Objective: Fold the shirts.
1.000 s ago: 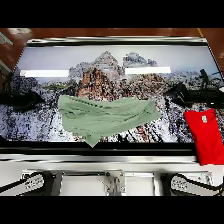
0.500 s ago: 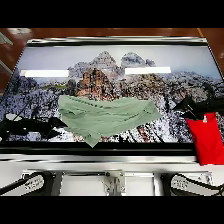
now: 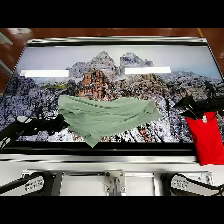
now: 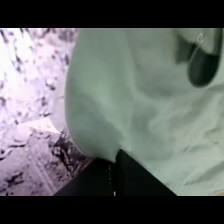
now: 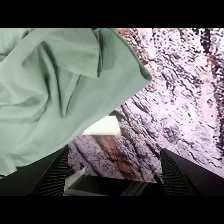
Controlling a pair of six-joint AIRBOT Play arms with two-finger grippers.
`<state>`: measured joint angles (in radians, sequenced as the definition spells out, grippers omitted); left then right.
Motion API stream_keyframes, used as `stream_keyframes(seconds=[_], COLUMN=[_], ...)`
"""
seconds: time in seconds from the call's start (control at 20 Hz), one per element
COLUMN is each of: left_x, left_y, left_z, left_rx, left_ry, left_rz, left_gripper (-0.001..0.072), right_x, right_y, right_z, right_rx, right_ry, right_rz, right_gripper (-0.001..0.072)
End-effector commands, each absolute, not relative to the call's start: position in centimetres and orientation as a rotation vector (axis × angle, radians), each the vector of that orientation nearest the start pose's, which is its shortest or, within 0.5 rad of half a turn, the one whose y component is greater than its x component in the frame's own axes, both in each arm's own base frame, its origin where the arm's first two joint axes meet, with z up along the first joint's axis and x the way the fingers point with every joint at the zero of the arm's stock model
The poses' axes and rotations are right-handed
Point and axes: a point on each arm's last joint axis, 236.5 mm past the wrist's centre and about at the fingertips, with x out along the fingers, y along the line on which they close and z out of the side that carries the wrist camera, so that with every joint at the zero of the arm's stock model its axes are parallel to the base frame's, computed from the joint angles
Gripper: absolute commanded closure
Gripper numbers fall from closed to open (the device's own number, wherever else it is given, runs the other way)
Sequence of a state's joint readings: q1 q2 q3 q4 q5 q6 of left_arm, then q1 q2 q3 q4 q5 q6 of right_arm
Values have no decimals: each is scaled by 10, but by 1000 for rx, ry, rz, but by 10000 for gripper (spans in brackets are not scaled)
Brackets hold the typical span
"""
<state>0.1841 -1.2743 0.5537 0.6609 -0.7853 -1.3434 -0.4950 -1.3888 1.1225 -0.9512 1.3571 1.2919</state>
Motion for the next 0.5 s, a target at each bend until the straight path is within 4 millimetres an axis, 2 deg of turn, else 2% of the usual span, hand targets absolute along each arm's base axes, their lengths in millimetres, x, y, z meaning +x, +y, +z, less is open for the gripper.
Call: stream_keyframes(seconds=[0.0, 0.15, 0.3, 0.45], left_x=[331, 338, 344, 346], left_y=[-86, -91, -90, -90], left_z=[-95, -68, -40, -21], left_rx=[-934, -912, -882, -862], left_ry=[1229, 1180, 1101, 1048], left_rz=[-125, -186, -214, -233], left_gripper=[670, 670, 670, 670], right_x=[360, 355, 358, 359], right_y=[-44, -37, -27, -10], right_z=[-21, -52, -74, -88], right_rx=[768, 873, 1007, 1009], right_ry=[1312, 1292, 1226, 1241], right_rz=[97, 34, -14, 18], right_gripper=[32, 32, 32, 32])
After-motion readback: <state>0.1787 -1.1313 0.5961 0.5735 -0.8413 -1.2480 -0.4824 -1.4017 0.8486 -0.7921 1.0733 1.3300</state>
